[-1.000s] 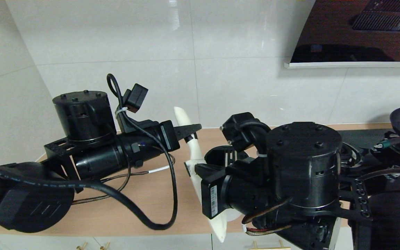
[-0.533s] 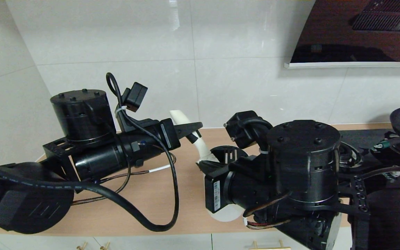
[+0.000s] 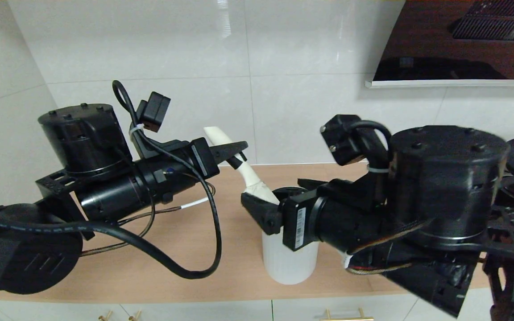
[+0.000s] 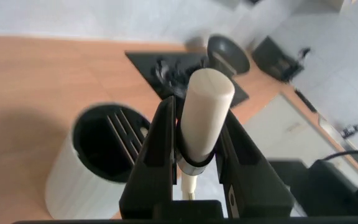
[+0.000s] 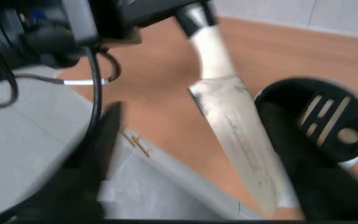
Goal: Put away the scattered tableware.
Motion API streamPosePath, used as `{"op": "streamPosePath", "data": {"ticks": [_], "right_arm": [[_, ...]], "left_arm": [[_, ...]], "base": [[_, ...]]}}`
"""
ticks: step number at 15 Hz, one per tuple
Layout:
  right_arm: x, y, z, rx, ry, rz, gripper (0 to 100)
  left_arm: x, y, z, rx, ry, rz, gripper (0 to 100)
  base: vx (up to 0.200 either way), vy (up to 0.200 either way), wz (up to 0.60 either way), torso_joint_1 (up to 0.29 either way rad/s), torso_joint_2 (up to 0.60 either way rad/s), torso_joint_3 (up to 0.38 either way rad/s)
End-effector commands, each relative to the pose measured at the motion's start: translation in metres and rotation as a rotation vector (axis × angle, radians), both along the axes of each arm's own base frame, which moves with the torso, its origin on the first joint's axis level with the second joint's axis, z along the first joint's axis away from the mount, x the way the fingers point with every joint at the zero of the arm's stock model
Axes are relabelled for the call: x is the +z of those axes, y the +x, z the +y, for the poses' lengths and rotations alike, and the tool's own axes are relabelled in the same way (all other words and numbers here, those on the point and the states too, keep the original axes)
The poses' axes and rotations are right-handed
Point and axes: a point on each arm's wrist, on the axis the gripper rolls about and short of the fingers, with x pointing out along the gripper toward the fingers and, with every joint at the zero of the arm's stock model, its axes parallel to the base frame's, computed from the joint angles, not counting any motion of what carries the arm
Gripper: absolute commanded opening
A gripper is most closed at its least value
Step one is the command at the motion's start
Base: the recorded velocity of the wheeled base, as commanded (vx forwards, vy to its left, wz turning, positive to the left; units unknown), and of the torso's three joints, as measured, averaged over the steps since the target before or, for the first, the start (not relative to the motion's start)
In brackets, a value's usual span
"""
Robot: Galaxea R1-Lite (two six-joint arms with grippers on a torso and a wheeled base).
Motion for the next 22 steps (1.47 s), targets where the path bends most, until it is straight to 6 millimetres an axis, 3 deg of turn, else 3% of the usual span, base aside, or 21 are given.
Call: {"op": "streamPosePath", "data": {"ticks": [1,2,5,8,11,14,18,22], "right_arm": [[0.023,0.005,-0.032,-0.07,0.051,-0.043,100],[0.025,0.016,-0.055,-0.145,0.025,-0.061,100],[0.021,0.032,-0.082,-0.242,-0.051,-0.06,100],[0.021,0.039,-0.091,-0.284,-0.073,-0.072,100],[0.02,0.042,-0.094,-0.297,-0.077,-0.07,100],[0.014,0.046,-0.091,-0.296,-0.092,-0.057,100],[0.012,0.048,-0.091,-0.302,-0.098,-0.052,100],[0.009,0.05,-0.089,-0.301,-0.106,-0.044,100]], "left_arm": [[0.017,-0.001,0.011,0.032,-0.024,-0.054,0],[0.031,0.005,0.02,0.07,-0.04,-0.107,0],[0.052,0.013,0.033,0.126,-0.013,-0.223,0],[0.058,0.017,0.032,0.142,0.07,-0.324,0],[0.061,0.015,0.016,0.1,0.126,-0.401,0],[0.048,0.017,-0.005,0.053,0.187,-0.437,0],[0.021,0.023,-0.018,0.028,0.295,-0.478,0],[0.01,0.028,-0.032,0.06,0.299,-0.502,0]], "base": [[0.0,0.0,0.0,0.0,0.0,0.0],[0.0,0.0,0.0,0.0,0.0,0.0],[0.0,0.0,0.0,0.0,0.0,0.0],[0.0,0.0,0.0,0.0,0.0,0.0],[0.0,0.0,0.0,0.0,0.0,0.0],[0.0,0.0,0.0,0.0,0.0,0.0],[0.0,0.0,0.0,0.0,0.0,0.0],[0.0,0.0,0.0,0.0,0.0,0.0]]}}
